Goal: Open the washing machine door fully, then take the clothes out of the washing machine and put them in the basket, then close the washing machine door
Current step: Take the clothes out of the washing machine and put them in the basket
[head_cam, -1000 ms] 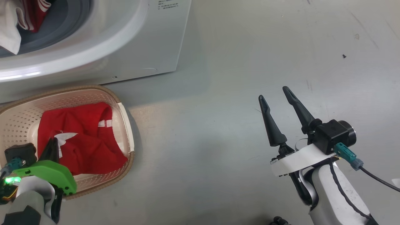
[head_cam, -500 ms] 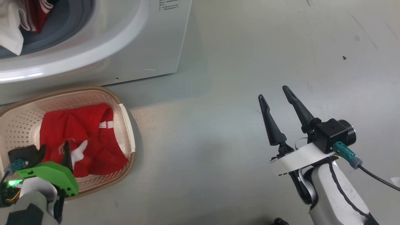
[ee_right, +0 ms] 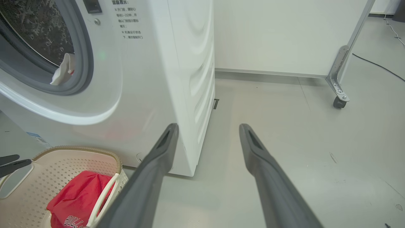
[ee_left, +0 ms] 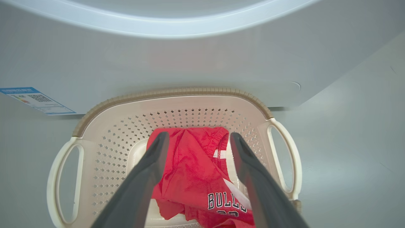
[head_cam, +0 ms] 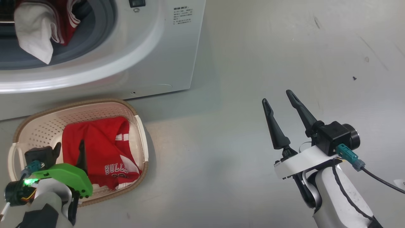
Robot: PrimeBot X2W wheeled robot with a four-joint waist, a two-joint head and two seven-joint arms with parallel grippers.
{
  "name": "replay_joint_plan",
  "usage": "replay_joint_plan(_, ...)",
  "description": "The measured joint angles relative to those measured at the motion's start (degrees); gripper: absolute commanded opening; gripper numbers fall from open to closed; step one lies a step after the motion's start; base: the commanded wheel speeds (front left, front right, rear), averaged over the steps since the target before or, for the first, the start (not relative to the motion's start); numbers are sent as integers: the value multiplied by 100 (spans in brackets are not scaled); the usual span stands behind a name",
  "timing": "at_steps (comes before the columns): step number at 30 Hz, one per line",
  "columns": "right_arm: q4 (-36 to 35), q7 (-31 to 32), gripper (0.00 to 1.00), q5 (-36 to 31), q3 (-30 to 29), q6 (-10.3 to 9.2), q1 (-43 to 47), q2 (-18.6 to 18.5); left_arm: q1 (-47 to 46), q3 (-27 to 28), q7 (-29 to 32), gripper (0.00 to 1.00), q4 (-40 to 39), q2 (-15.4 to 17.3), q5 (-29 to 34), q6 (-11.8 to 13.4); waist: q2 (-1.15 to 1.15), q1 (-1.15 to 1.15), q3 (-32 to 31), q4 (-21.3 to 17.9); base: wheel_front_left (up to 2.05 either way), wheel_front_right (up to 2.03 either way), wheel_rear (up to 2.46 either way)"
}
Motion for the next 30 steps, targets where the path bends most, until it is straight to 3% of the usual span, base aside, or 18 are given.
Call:
replay_joint_plan(8, -30, 0, 100, 19, -215, 0, 22, 0, -23, -201, -58, 100, -489, -270, 1, -51, 0, 0, -509, 189, 0, 0, 0)
replay_joint_plan(17, -44, 0, 100, 65, -354, 1, 328, 0, 48, -352, -57, 100, -1911, -309, 164, -68, 0, 0, -1141, 508, 0, 0, 0)
replay_joint_plan(30, -91, 0, 100, 152, -388, 2, 932, 9, 1532, -441, -57, 100, -3188, -383, 303, -68, 0, 0, -2041, 892, 0, 0, 0)
